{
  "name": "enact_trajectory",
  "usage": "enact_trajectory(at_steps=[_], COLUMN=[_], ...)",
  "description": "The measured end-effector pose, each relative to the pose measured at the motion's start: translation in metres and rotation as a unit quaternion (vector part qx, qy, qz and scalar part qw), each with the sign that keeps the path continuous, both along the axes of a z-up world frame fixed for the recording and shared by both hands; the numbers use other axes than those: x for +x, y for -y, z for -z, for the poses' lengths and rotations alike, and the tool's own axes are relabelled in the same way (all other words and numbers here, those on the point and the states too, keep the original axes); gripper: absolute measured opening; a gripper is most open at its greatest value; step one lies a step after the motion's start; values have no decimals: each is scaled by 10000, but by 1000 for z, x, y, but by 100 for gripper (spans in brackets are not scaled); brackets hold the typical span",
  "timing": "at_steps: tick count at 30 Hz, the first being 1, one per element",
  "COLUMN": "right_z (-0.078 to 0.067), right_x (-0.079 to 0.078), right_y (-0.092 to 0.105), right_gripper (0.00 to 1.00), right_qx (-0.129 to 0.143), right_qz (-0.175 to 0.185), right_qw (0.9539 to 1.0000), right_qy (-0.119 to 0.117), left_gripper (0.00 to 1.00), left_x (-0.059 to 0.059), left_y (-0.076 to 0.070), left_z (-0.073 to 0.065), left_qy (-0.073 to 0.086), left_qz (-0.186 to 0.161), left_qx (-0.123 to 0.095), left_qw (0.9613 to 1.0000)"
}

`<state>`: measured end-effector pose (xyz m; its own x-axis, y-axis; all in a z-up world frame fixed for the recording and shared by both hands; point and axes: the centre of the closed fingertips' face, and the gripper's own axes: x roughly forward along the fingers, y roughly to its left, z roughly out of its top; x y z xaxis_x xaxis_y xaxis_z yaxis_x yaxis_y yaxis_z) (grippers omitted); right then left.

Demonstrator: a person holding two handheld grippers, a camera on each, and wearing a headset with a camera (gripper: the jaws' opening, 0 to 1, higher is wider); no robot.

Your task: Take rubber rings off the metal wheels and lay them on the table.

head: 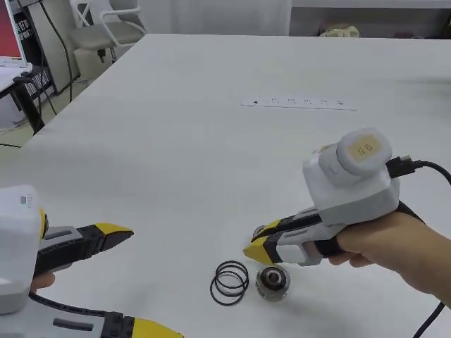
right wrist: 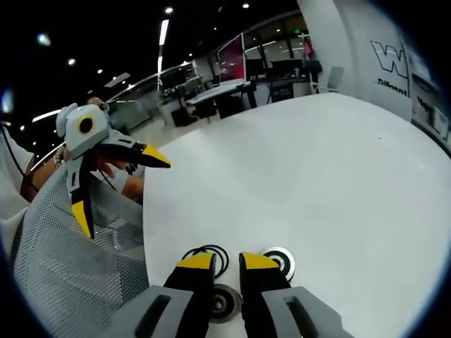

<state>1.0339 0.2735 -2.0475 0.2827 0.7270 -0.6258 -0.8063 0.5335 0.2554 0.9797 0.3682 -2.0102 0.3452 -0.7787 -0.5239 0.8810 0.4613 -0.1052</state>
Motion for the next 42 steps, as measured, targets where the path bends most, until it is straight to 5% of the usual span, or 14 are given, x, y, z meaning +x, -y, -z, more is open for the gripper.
enact_trajectory(at_steps=[12,28,31,36,39,42], right_z=[-21,-15,-13,-4,0,3], right_x=[19,27,26,23,21,19], right_y=[13,34,35,39,38,37], right_gripper=[13,13,13,14,15,16], right_qx=[416,335,310,213,124,29], right_qz=[407,697,669,587,531,438], right_qw=[9980,9967,9970,9978,9983,9988], right_qy=[231,266,252,212,195,221], left_gripper=[89,89,89,90,84,82], left_x=[1,0,-2,4,12,17], left_y=[-1,0,2,6,12,19], left_z=[0,1,-1,-14,-25,-34], left_qy=[11,77,327,440,832,884], left_qz=[-28,113,355,351,560,658], left_qx=[11,127,298,165,257,256], left_qw=[10000,9998,9984,9983,9946,9936])
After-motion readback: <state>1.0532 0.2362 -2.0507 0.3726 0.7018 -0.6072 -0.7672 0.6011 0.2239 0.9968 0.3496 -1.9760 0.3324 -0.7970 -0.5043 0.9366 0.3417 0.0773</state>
